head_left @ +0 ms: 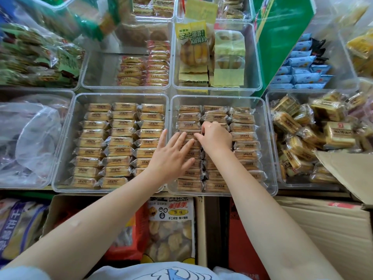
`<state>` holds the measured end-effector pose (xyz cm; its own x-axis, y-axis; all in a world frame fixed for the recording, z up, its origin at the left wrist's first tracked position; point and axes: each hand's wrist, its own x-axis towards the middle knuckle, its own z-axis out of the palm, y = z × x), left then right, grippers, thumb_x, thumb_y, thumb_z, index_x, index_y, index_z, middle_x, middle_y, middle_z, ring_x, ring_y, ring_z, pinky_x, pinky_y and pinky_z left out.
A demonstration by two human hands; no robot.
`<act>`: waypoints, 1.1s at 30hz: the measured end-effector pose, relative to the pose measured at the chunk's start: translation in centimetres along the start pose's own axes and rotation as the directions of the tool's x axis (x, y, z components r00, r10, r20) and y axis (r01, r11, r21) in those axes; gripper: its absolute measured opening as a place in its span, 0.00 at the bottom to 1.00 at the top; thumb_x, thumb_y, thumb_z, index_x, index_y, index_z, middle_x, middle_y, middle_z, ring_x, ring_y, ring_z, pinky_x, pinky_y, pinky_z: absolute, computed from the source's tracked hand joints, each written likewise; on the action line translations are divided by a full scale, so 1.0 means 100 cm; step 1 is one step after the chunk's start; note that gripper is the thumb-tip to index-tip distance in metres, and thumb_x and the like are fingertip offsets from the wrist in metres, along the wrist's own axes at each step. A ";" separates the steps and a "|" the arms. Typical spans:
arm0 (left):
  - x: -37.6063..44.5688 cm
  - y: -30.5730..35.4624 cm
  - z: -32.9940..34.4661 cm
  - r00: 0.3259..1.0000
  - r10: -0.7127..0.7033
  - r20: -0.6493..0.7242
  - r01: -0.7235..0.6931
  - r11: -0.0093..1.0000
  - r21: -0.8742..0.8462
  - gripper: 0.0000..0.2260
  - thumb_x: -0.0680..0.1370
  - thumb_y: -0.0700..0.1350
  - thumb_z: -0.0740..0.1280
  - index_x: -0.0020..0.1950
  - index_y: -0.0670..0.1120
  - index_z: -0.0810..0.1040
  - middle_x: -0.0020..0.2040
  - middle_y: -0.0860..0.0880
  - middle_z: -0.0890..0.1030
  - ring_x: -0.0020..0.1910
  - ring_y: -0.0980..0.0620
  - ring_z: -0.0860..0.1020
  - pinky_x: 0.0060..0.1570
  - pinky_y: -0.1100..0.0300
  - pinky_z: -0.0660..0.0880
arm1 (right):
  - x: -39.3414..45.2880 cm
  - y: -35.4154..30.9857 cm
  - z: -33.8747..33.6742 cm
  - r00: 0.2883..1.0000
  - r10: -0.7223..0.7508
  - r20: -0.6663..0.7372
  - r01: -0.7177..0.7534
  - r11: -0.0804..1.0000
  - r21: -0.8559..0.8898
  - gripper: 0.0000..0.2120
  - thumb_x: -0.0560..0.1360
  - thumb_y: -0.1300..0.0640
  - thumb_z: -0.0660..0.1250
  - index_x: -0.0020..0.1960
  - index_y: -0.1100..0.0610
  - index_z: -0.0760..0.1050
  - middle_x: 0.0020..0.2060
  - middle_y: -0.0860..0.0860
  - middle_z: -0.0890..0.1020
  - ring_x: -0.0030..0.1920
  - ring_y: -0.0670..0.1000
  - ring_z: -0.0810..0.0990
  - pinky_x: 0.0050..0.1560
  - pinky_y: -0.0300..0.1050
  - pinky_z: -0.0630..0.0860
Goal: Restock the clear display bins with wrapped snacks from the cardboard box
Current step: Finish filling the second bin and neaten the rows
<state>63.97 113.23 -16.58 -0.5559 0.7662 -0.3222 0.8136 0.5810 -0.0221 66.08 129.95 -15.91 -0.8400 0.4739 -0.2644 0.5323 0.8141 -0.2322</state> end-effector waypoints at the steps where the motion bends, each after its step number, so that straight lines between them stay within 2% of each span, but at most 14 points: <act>1: 0.000 -0.001 0.001 1.000 0.000 -0.010 0.000 1.000 -0.001 0.32 0.82 0.65 0.35 0.83 0.53 0.47 0.83 0.46 0.50 0.82 0.47 0.46 0.76 0.37 0.34 | -0.001 -0.001 0.000 1.000 -0.004 0.005 0.004 1.000 -0.015 0.17 0.80 0.43 0.64 0.57 0.55 0.77 0.54 0.53 0.79 0.52 0.56 0.81 0.43 0.47 0.73; 3: 0.000 -0.001 0.003 1.000 0.001 -0.024 -0.002 1.000 -0.014 0.33 0.81 0.65 0.35 0.83 0.53 0.48 0.83 0.46 0.52 0.82 0.47 0.47 0.76 0.37 0.34 | -0.001 -0.001 0.002 0.999 0.021 0.032 -0.022 0.999 0.024 0.15 0.80 0.45 0.64 0.55 0.55 0.80 0.51 0.52 0.81 0.50 0.56 0.81 0.44 0.48 0.75; 5: 0.000 -0.002 0.005 0.999 0.005 -0.035 -0.006 1.000 -0.024 0.32 0.81 0.65 0.35 0.83 0.54 0.49 0.83 0.46 0.51 0.82 0.47 0.46 0.76 0.37 0.34 | 0.001 0.002 0.004 0.995 0.077 0.067 -0.087 0.982 0.169 0.11 0.80 0.48 0.66 0.51 0.55 0.82 0.49 0.52 0.83 0.49 0.55 0.81 0.47 0.49 0.77; 9: -0.003 -0.003 0.006 0.996 0.010 -0.093 -0.014 0.999 -0.043 0.31 0.82 0.65 0.39 0.83 0.53 0.52 0.83 0.46 0.52 0.82 0.48 0.46 0.76 0.36 0.36 | 0.005 0.017 0.003 0.983 0.126 0.130 -0.176 0.841 0.512 0.08 0.77 0.53 0.70 0.44 0.55 0.85 0.41 0.49 0.84 0.46 0.50 0.81 0.47 0.43 0.75; 12: -0.007 -0.003 0.007 0.992 0.034 -0.124 -0.035 0.999 -0.011 0.31 0.82 0.65 0.40 0.82 0.52 0.58 0.82 0.45 0.56 0.82 0.47 0.50 0.76 0.35 0.38 | 0.002 0.018 0.002 0.980 0.131 0.150 -0.195 0.778 0.597 0.07 0.77 0.54 0.71 0.45 0.56 0.85 0.38 0.48 0.83 0.44 0.48 0.81 0.50 0.43 0.76; 17: -0.005 -0.007 0.001 0.999 0.009 -0.040 -0.010 1.000 -0.015 0.33 0.80 0.65 0.34 0.82 0.55 0.51 0.83 0.47 0.51 0.82 0.48 0.46 0.75 0.36 0.32 | 0.009 0.009 0.003 0.975 0.116 0.189 -0.197 0.843 0.500 0.08 0.77 0.52 0.70 0.40 0.51 0.81 0.37 0.46 0.81 0.46 0.51 0.81 0.51 0.45 0.76; 20: -0.001 -0.006 -0.003 1.000 0.004 -0.005 -0.004 1.000 -0.017 0.34 0.79 0.65 0.32 0.82 0.55 0.49 0.83 0.47 0.51 0.82 0.48 0.47 0.74 0.36 0.32 | 0.011 0.005 0.005 0.972 0.140 0.187 -0.207 0.890 0.406 0.08 0.77 0.50 0.69 0.40 0.49 0.80 0.41 0.47 0.82 0.48 0.53 0.81 0.52 0.48 0.78; 23: 0.004 -0.006 -0.006 1.000 0.008 0.016 -0.008 1.000 -0.006 0.32 0.80 0.65 0.33 0.82 0.55 0.48 0.83 0.47 0.53 0.82 0.47 0.50 0.75 0.36 0.32 | 0.009 0.006 0.004 0.978 0.128 0.166 -0.185 0.899 0.397 0.08 0.78 0.50 0.69 0.41 0.51 0.81 0.42 0.48 0.83 0.47 0.53 0.82 0.48 0.47 0.78; 26: 0.008 -0.008 -0.007 0.999 0.028 -0.022 -0.028 1.000 -0.001 0.34 0.79 0.65 0.33 0.82 0.54 0.52 0.81 0.46 0.58 0.80 0.47 0.56 0.76 0.35 0.35 | 0.005 0.010 0.002 0.989 0.138 0.046 -0.144 0.901 0.409 0.09 0.78 0.48 0.68 0.45 0.53 0.79 0.41 0.48 0.81 0.44 0.52 0.80 0.41 0.45 0.75; 29: 0.015 -0.013 -0.007 0.997 0.037 -0.061 -0.038 0.999 -0.009 0.36 0.79 0.66 0.33 0.82 0.53 0.55 0.81 0.46 0.59 0.81 0.47 0.56 0.76 0.36 0.36 | 0.008 0.009 0.000 0.985 0.144 -0.097 -0.087 0.893 0.441 0.08 0.79 0.48 0.66 0.51 0.52 0.78 0.45 0.48 0.81 0.45 0.52 0.78 0.41 0.47 0.75; 33: 0.026 -0.015 -0.006 0.998 0.014 -0.067 -0.015 1.000 -0.019 0.33 0.81 0.65 0.36 0.82 0.52 0.55 0.82 0.45 0.55 0.82 0.46 0.50 0.76 0.37 0.34 | 0.021 0.001 -0.001 0.998 0.057 -0.013 -0.050 0.943 0.328 0.12 0.78 0.45 0.66 0.55 0.52 0.77 0.52 0.49 0.81 0.46 0.51 0.74 0.41 0.45 0.67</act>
<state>61.23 114.48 -16.84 -0.5545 0.7910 -0.2586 0.8186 0.5743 0.0011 64.41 131.07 -16.38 -0.8093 0.5241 -0.2653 0.5787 0.6342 -0.5127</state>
